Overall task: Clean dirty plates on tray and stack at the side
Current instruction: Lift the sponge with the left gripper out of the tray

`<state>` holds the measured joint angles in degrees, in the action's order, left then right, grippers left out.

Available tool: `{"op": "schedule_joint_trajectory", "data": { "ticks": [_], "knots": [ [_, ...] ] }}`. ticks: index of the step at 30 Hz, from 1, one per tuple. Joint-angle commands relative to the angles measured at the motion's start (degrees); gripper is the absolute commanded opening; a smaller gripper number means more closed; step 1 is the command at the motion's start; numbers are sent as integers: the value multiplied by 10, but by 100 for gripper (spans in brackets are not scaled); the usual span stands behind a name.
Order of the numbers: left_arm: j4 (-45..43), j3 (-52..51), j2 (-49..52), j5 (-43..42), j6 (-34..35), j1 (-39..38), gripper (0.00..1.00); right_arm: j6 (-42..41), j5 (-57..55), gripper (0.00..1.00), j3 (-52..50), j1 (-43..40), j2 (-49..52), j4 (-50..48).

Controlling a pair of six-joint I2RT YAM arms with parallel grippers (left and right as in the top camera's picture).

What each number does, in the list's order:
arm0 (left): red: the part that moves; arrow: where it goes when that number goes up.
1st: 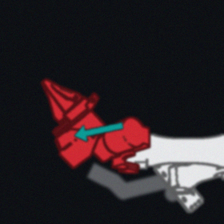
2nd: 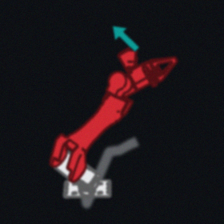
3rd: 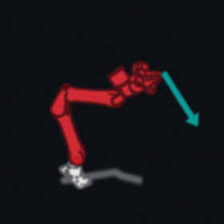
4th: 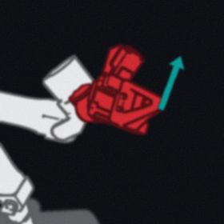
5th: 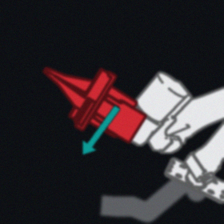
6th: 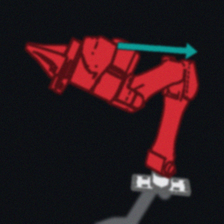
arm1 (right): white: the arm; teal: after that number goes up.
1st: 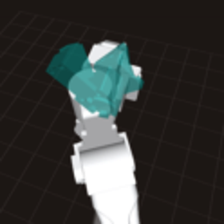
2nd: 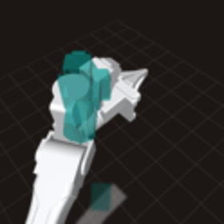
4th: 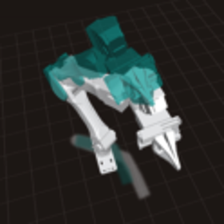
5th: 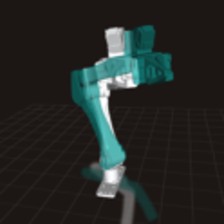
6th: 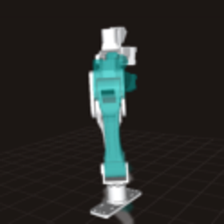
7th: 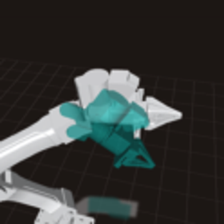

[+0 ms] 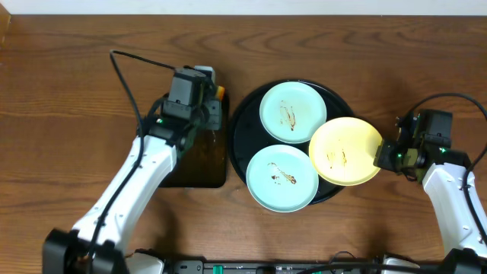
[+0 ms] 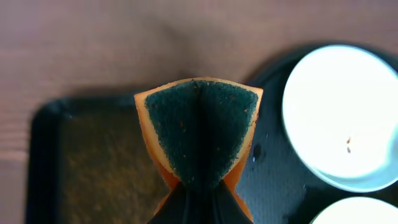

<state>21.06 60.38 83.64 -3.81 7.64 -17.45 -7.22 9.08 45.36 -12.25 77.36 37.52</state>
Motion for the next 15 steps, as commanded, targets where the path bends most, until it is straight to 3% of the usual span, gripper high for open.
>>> {"op": "schedule_joint_trajectory", "data": {
  "ticks": [1, 15],
  "knots": [
    [-12, 7, -50, 37, -21, 1, 7, -9, -3, 1, 9, 2, -3, 1],
    [1, 3, -54, 36, -20, 1, 8, -9, -3, 1, 9, 2, -3, 4]
  ]
}}
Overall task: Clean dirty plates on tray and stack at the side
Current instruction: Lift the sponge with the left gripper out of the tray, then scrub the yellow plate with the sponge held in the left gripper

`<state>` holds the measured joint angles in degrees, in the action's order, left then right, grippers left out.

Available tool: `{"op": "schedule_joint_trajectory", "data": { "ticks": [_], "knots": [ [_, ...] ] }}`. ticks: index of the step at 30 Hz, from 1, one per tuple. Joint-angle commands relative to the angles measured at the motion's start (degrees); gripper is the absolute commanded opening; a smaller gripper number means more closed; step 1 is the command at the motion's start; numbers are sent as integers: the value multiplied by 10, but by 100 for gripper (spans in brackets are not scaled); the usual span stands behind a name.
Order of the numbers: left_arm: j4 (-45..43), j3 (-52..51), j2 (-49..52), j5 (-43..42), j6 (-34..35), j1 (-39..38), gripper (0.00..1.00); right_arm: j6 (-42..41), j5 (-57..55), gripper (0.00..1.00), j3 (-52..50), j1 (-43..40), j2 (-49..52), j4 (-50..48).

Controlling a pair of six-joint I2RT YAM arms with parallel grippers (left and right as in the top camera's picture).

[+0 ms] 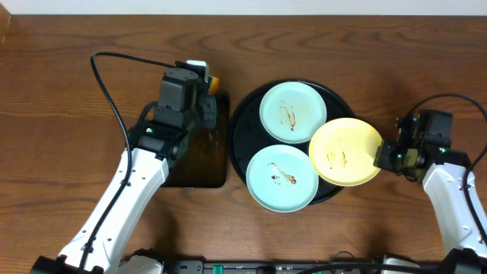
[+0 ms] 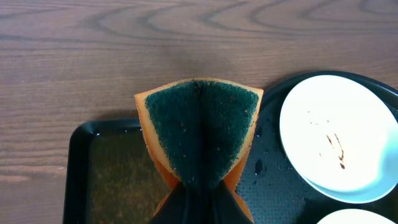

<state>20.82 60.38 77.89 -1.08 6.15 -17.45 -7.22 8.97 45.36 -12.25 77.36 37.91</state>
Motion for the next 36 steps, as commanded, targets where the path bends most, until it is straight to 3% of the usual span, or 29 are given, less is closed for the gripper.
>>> {"op": "schedule_joint_trajectory", "data": {
  "ticks": [1, 10, 15, 22, 28, 36],
  "knots": [
    [8, 1, 8, 9, -1, 1, 7, -9, -2, 1, 9, 2, -3, 0],
    [78, -3, 136, 2, 23, 1, 7, -9, -2, 1, 9, 2, -3, 2],
    [106, 5, 150, -3, 24, 1, 8, -9, -2, 1, 9, 2, -3, 2],
    [130, 43, 143, -122, 23, 1, 7, -9, -1, 1, 9, 2, -3, 3],
    [86, 49, 143, -248, 42, -22, 7, -9, -1, 1, 9, 5, -3, 20],
    [-15, 49, 147, -270, 137, -123, 7, -17, -23, 1, -3, 24, -3, 24]
  ]
}}
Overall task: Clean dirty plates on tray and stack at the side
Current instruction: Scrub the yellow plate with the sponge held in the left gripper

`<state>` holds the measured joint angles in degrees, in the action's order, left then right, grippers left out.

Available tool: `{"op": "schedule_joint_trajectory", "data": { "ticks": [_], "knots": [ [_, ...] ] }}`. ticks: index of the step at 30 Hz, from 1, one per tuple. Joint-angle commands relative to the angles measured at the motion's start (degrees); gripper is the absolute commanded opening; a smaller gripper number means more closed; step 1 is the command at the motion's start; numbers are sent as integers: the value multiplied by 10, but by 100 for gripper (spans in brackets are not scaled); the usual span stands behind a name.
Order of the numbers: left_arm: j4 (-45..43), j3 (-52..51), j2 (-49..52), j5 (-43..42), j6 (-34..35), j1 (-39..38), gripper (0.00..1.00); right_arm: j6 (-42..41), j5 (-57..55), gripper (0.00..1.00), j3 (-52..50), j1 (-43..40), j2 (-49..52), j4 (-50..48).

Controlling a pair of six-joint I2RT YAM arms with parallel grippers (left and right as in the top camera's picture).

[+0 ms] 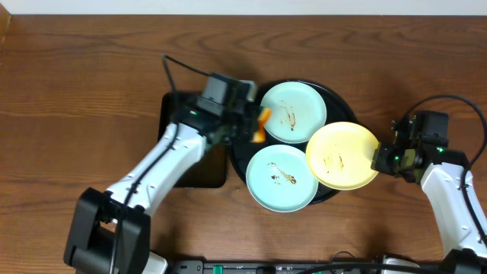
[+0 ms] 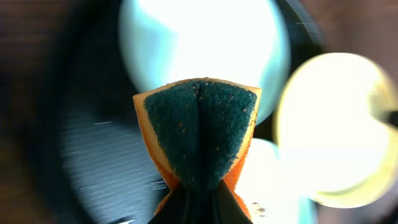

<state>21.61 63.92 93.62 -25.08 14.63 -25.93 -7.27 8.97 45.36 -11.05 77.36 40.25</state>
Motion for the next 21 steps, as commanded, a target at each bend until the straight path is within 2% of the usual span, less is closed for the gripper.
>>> {"op": "schedule_joint_trajectory", "data": {
  "ticks": [1, 6, 11, 21],
  "knots": [
    [-35, 14, -10, -30, 59, -53, 7, -28, -40, 1, -5, 12, -3, 0],
    [-94, 14, 0, -28, 76, -122, 8, -57, -79, 1, -8, 13, -3, 0],
    [-153, 13, 35, -28, 124, -166, 8, -75, -137, 1, -8, 13, -3, 14],
    [-266, 14, 82, -28, 155, -208, 7, -75, -73, 1, -8, 14, -3, 14]
  ]
}}
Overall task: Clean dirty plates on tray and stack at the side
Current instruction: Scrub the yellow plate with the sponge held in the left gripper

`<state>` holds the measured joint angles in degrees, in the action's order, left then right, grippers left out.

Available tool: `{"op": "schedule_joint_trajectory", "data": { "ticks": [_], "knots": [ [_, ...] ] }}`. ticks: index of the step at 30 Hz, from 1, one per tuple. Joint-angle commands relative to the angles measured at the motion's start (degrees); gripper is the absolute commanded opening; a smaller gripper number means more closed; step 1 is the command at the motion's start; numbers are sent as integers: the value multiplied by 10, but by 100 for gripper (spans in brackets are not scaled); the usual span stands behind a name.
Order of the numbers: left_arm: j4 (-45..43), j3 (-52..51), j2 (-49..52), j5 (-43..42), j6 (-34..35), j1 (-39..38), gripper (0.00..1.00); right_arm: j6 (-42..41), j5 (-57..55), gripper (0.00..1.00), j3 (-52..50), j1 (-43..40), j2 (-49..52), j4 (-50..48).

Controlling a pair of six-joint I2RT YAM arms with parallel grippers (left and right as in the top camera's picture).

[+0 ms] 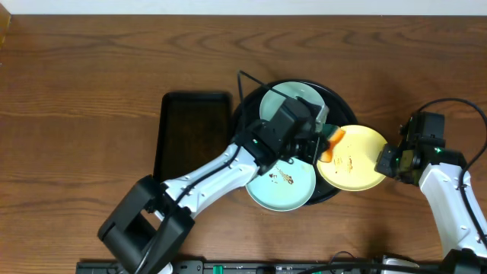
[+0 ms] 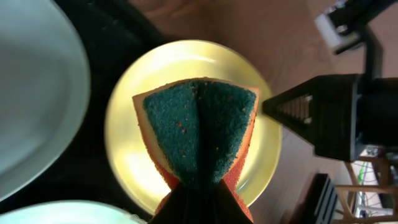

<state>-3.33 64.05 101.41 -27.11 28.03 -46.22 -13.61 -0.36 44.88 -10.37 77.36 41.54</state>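
Observation:
My left gripper is shut on an orange sponge with a dark green scouring face, folded between the jaws. It hangs over the left part of the yellow plate. My right gripper is shut on that plate's right rim, seen as a dark wedge at the rim. The yellow plate overlaps the right edge of the round black tray. Two light blue plates with brown smears lie on the tray, one at the back and one at the front.
A rectangular black tray lies left of the round one on the brown wooden table. My left arm crosses over the round tray and part of both blue plates. Cables trail behind both arms.
My left gripper, sponge still in it, has moved right from the round tray's left edge to above the yellow plate. The right gripper and yellow plate have shifted slightly right.
At first my left gripper held the sponge over the rectangular tray's back right corner. It stayed near that corner, then stood at the round tray's left edge, and now over the yellow plate. My right gripper gripped the yellow plate's rim throughout.

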Motion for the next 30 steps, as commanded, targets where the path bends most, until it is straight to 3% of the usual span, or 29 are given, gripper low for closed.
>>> {"op": "schedule_joint_trajectory", "data": {
  "ticks": [1, 9, 30],
  "knots": [
    [-21, 12, 7, -8, 25, -6, 7, -12, 25, 1, -3, 7, -3, 1],
    [-43, 12, 22, -8, 28, -8, 7, -12, 73, 1, -5, 8, -3, 14],
    [-77, 12, 93, 5, 82, -50, 7, -12, 73, 1, -27, 51, -2, 7]
  ]
}}
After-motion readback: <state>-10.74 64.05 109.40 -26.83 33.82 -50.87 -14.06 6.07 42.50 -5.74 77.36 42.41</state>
